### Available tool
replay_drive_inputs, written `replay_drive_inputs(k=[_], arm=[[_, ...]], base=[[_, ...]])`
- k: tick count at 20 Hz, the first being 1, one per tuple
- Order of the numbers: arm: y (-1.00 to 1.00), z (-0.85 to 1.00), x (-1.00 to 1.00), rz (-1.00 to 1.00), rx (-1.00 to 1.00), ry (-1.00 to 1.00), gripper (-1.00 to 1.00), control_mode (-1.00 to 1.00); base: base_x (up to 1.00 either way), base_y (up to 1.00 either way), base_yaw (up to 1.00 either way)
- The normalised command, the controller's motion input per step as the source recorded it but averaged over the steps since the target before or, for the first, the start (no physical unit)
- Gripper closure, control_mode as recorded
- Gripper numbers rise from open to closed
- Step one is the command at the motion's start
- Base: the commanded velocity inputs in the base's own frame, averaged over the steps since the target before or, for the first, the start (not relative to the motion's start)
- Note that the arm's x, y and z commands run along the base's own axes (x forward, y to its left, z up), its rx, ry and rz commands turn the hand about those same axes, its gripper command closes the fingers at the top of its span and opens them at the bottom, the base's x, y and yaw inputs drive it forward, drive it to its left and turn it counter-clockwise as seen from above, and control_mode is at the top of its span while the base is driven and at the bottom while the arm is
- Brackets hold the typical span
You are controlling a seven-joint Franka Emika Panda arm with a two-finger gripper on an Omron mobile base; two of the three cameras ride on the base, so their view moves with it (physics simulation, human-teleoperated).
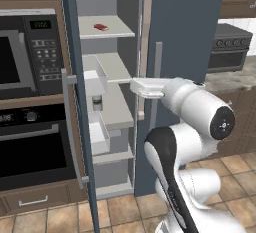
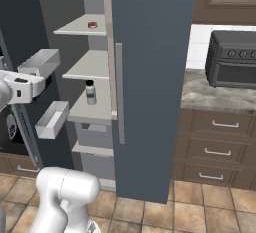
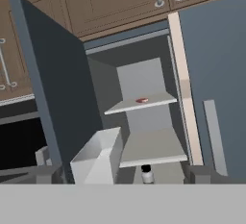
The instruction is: There's a steak in the fridge that needs to be moved to the freezer for freezing. Pick up the steak from the fridge, place it on any shelf in the freezer, and close the fridge and freezer doors when done.
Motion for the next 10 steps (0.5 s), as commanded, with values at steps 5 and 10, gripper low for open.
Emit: replay_drive_inputs(k=[5, 10], arm=[[1.0, -0.05, -0.52, -0.04, 0.02, 0.0, -1.0, -1.0], [1.0, -0.35, -0.03, -0.06, 0.0, 0.0, -1.0, -1.0]], base=[[0.0, 0.0, 0.0], [0.0, 0.0, 0.0]])
